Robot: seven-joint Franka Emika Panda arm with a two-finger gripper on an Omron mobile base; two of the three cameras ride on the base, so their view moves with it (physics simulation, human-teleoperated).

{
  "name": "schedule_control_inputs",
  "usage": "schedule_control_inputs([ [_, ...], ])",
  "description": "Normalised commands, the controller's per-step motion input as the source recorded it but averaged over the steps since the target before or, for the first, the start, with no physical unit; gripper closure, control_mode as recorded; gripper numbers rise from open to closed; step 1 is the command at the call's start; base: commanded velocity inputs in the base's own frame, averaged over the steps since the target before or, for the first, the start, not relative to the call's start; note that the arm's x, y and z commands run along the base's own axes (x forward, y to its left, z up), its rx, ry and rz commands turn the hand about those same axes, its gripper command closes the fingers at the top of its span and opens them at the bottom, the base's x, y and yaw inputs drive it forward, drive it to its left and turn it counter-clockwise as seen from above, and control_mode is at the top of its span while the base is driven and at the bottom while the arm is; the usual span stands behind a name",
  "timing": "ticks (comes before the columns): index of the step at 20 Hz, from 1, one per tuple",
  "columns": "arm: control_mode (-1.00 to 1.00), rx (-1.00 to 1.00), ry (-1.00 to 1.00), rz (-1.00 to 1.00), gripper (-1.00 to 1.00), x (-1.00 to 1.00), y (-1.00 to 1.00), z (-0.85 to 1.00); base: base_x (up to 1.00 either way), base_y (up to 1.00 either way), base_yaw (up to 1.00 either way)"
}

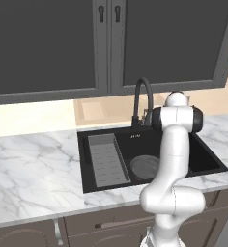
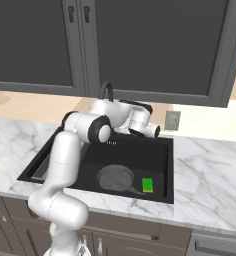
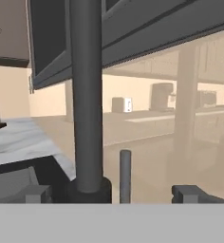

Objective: Pick the pan and sponge and place them into the sink. Then turn on the water.

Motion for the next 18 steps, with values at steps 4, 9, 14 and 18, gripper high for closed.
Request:
schedule_control_inputs([
  [4, -1.00, 0.00, 0.03, 0.00, -1.00, 0.25, 0.08, 0.00, 0.00, 0.00, 0.00],
  [9, -1.00, 0.00, 0.00, 0.00, -1.00, 0.24, 0.01, -0.01, 0.00, 0.00, 0.00],
  [14, -1.00, 0.00, 0.01, 0.00, -1.00, 0.18, 0.05, -0.17, 0.00, 0.00, 0.00],
  [18, -1.00, 0.00, 0.05, 0.00, -1.00, 0.06, 0.12, -0.03, 0.00, 0.00, 0.00],
])
